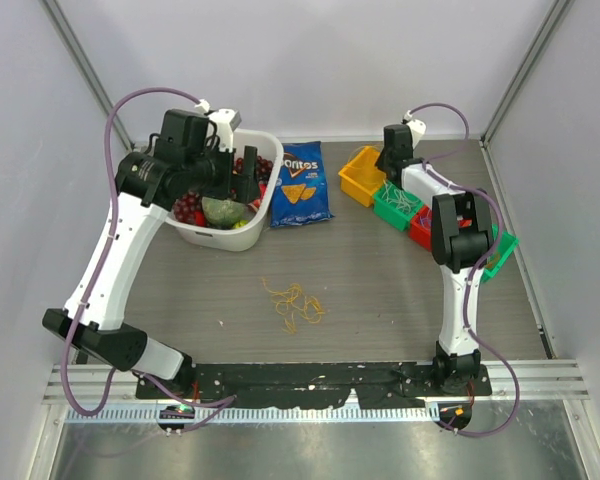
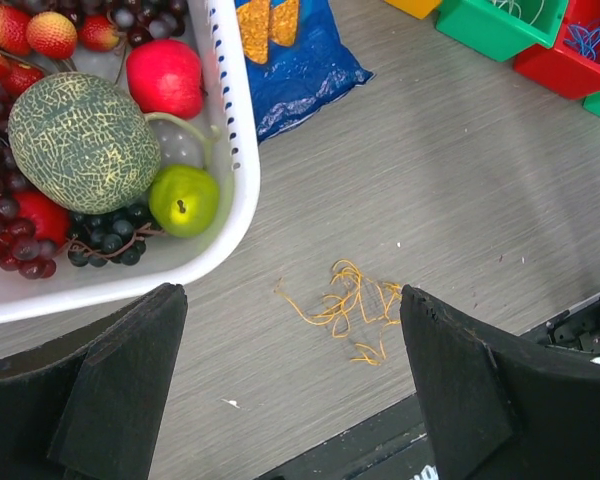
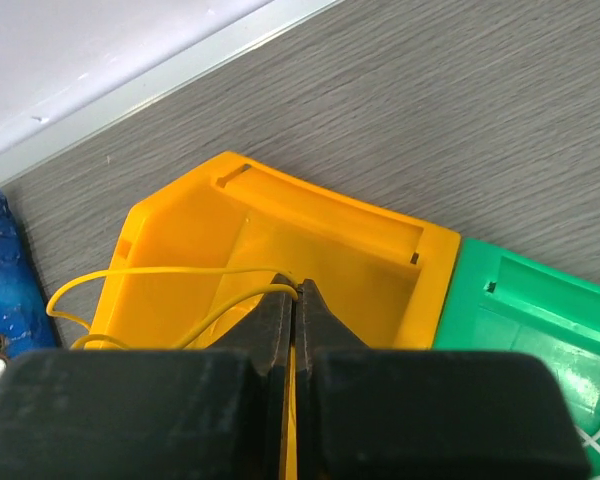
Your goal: Untangle the cables
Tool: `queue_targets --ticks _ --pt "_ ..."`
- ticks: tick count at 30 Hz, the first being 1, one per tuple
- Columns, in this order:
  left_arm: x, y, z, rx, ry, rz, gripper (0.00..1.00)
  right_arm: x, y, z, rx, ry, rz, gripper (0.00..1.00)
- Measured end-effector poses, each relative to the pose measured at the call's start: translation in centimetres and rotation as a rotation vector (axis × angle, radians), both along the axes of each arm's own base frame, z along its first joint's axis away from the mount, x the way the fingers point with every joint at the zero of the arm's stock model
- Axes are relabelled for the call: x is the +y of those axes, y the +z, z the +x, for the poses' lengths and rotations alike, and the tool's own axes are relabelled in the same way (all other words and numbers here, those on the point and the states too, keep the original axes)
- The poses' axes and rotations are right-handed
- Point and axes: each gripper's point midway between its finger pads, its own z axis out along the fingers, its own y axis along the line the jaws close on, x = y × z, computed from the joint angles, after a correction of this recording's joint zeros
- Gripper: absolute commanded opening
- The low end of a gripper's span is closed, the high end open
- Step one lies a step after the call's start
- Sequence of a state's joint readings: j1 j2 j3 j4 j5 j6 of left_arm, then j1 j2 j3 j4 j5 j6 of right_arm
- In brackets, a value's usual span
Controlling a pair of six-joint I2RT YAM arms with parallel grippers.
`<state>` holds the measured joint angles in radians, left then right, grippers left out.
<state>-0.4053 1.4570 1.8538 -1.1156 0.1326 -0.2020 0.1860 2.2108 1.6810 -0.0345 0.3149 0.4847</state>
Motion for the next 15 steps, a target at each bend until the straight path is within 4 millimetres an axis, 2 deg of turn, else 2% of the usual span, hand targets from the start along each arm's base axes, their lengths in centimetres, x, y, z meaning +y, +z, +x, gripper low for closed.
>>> queue_targets --ticks 10,15 --pt "-0.4 0.8 0.4 0.003 0.029 -0.035 0.90 1.1 0.2 -0.4 0.054 0.049 -0.028 0.01" --pt "-0.7 0.8 0.3 0.026 0.048 -0.068 0.90 1.1 2.0 -0.4 0.054 0.058 -0.031 0.01"
